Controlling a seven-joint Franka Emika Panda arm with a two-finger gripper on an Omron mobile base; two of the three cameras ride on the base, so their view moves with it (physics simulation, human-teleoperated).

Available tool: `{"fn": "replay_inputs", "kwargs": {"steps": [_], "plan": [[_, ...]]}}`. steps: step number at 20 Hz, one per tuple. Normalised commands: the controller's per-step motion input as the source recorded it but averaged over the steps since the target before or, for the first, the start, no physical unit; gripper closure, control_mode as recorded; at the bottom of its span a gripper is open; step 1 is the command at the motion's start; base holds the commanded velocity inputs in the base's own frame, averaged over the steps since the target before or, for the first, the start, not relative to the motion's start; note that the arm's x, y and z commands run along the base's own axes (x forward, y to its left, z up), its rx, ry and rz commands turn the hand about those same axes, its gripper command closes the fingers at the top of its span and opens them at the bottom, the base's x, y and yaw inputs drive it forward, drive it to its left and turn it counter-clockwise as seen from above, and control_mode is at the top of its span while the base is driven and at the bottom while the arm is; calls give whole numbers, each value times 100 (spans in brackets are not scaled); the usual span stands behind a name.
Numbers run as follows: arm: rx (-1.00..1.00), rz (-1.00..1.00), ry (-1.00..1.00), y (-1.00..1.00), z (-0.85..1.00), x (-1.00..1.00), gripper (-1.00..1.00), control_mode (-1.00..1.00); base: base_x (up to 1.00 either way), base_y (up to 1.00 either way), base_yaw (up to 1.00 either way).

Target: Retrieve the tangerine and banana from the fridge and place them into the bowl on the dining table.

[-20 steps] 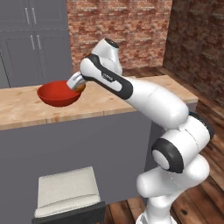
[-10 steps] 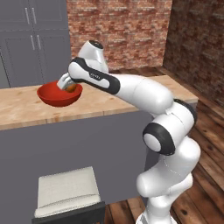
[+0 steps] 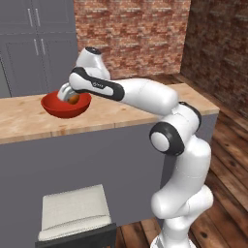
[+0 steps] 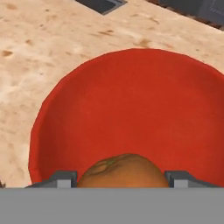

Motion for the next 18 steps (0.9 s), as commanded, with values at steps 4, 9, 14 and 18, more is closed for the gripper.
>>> {"fn": "replay_inputs", "kwargs": {"steps": [4, 9, 14, 18], "plan": [[-6, 0, 5, 13, -18, 31, 100, -100, 0, 0, 0], [-5, 0, 4, 7, -14, 25, 100, -100, 0, 0, 0], [-4, 0, 0, 0, -13, 12, 100, -100, 0, 0, 0], [-2, 0, 0, 0, -9, 5, -100, -100, 0, 0, 0]]}}
